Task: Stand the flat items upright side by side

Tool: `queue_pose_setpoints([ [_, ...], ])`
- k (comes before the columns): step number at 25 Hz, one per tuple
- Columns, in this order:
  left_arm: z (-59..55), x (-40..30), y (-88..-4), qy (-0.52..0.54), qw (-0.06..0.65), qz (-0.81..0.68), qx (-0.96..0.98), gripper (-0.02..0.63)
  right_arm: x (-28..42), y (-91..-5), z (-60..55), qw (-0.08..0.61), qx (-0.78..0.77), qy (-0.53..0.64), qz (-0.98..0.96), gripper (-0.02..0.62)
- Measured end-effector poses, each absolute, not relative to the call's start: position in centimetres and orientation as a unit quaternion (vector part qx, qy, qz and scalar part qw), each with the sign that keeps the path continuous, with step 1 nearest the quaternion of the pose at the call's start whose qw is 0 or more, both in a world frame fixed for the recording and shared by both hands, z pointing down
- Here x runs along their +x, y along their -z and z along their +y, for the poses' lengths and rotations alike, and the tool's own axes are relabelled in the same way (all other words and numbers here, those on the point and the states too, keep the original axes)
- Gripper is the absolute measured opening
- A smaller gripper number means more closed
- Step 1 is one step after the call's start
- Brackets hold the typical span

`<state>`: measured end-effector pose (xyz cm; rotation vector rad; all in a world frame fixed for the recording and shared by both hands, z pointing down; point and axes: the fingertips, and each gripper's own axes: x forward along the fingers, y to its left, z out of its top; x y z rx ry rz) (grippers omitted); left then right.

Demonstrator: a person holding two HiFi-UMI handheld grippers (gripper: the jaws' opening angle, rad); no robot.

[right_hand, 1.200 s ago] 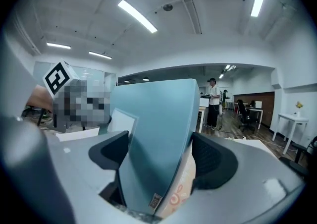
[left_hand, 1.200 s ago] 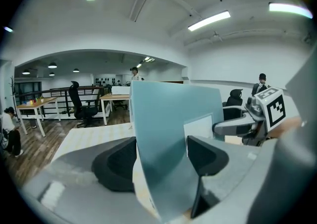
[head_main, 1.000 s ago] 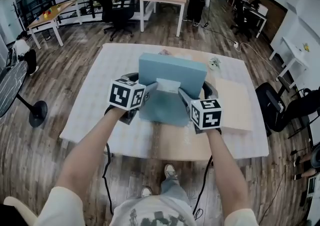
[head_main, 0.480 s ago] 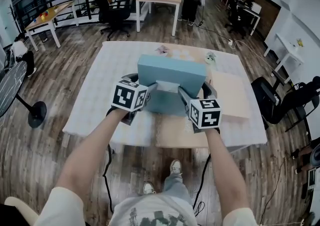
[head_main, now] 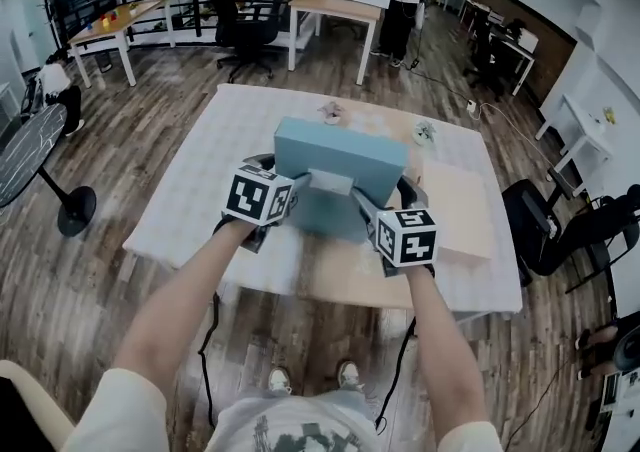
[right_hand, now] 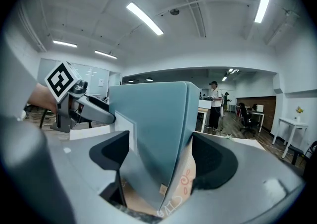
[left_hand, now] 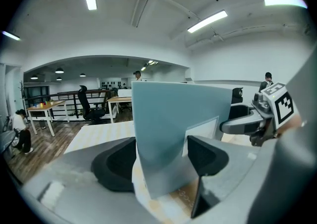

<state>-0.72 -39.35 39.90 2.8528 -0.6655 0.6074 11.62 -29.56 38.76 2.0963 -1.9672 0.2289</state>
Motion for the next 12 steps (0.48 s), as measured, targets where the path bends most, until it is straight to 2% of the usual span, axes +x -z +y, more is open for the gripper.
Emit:
queue_pose_setpoints([
  [12, -39.13, -1.43, -40.08, -0.177, 0.098, -0.345, 0.917, 0.339, 11.92, -38.77, -28.98, 0.135, 0.627, -0.056, -0.765, 0.390],
])
